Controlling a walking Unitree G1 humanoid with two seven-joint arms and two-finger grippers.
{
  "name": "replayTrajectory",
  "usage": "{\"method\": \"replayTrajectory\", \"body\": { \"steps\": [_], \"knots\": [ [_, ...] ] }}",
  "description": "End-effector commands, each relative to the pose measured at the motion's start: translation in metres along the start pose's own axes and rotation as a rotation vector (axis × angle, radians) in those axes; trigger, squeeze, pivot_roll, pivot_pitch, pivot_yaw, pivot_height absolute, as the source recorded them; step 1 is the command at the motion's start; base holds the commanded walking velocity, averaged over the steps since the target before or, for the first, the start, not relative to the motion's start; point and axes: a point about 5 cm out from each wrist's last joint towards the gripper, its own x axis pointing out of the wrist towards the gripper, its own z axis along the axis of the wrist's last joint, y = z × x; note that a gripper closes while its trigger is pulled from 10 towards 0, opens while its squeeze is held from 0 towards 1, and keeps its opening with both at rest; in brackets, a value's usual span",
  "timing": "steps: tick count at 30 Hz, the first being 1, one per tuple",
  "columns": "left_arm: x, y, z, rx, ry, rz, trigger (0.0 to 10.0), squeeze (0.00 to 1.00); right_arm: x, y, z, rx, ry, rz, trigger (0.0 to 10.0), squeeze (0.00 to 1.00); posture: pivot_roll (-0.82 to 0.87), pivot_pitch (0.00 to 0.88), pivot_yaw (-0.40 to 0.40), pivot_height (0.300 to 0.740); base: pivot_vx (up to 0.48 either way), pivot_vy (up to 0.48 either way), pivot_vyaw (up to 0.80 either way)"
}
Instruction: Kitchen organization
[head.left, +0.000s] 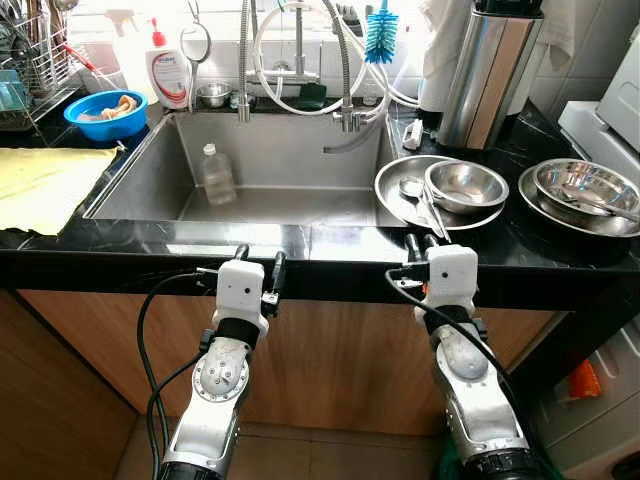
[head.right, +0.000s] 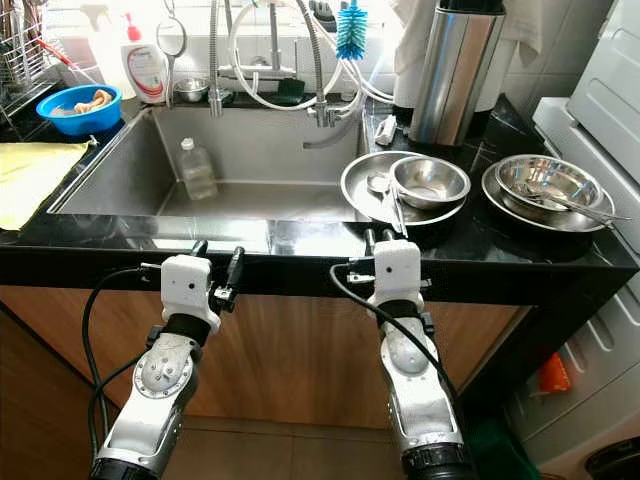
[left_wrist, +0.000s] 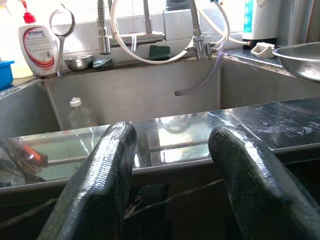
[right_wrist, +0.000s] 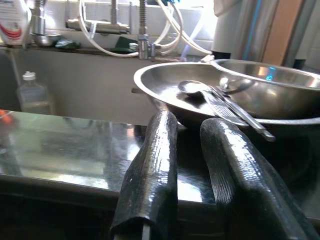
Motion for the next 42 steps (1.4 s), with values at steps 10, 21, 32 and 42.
{"method": "replayTrajectory", "body": {
  "steps": [10, 21, 32, 42],
  "knots": [
    [-0.001, 0.0, -0.001, 0.001, 0.009, -0.002, 10.0, 0.0, 0.007, -0.005, -0.002, 0.015, 0.035, -0.058, 10.0, 0.0, -0.09, 0.0, 0.018, 0.74, 0.0, 0.0, 0.0],
    [-0.001, 0.0, -0.001, -0.001, 0.01, 0.001, 10.0, 0.0, 0.012, -0.005, 0.003, 0.018, 0.021, -0.054, 10.0, 0.0, -0.08, 0.0, 0.013, 0.74, 0.0, 0.0, 0.0],
    [-0.001, -0.001, -0.002, -0.002, 0.011, 0.002, 10.0, 0.0, 0.013, 0.007, 0.004, 0.025, 0.019, 0.007, 10.0, 0.0, -0.08, 0.0, 0.009, 0.74, 0.0, 0.0, 0.0],
    [-0.001, -0.001, -0.002, -0.002, 0.015, -0.004, 10.0, 0.0, 0.013, 0.02, 0.004, 0.039, 0.021, 0.108, 10.0, 0.0, -0.08, 0.0, 0.012, 0.74, 0.0, 0.0, 0.0]
  ]
}}
